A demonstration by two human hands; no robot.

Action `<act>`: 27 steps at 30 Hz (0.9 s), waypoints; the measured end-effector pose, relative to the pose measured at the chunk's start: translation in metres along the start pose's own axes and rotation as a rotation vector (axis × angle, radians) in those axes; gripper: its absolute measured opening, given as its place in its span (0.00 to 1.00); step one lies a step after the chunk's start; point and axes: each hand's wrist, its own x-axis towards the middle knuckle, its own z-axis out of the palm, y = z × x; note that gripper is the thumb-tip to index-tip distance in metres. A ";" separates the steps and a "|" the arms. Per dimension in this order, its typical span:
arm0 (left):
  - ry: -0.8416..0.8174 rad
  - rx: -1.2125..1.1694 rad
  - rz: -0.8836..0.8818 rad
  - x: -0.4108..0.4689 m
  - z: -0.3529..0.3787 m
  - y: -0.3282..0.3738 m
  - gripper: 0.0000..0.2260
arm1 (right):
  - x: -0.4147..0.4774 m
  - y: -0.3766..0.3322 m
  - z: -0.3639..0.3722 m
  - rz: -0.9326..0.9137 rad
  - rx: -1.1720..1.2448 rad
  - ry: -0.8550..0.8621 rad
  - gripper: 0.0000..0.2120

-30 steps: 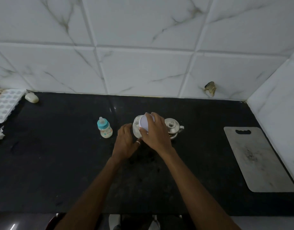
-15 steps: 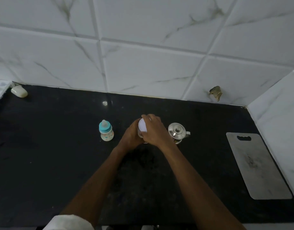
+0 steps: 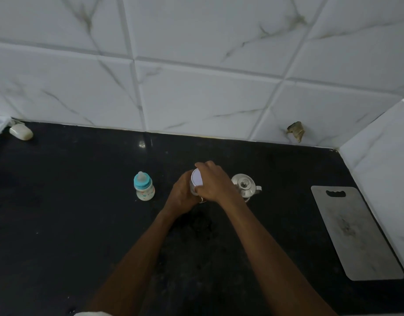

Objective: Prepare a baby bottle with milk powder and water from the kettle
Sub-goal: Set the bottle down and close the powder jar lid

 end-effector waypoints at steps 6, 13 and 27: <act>0.021 -0.031 0.014 -0.002 -0.001 0.002 0.35 | 0.000 -0.005 0.007 0.113 -0.182 0.113 0.35; 0.001 -0.015 -0.042 -0.001 -0.001 0.001 0.39 | 0.003 0.002 -0.010 -0.010 -0.162 -0.077 0.44; -0.020 -0.020 -0.110 -0.002 -0.001 0.007 0.37 | 0.007 -0.007 -0.007 0.089 -0.305 -0.014 0.32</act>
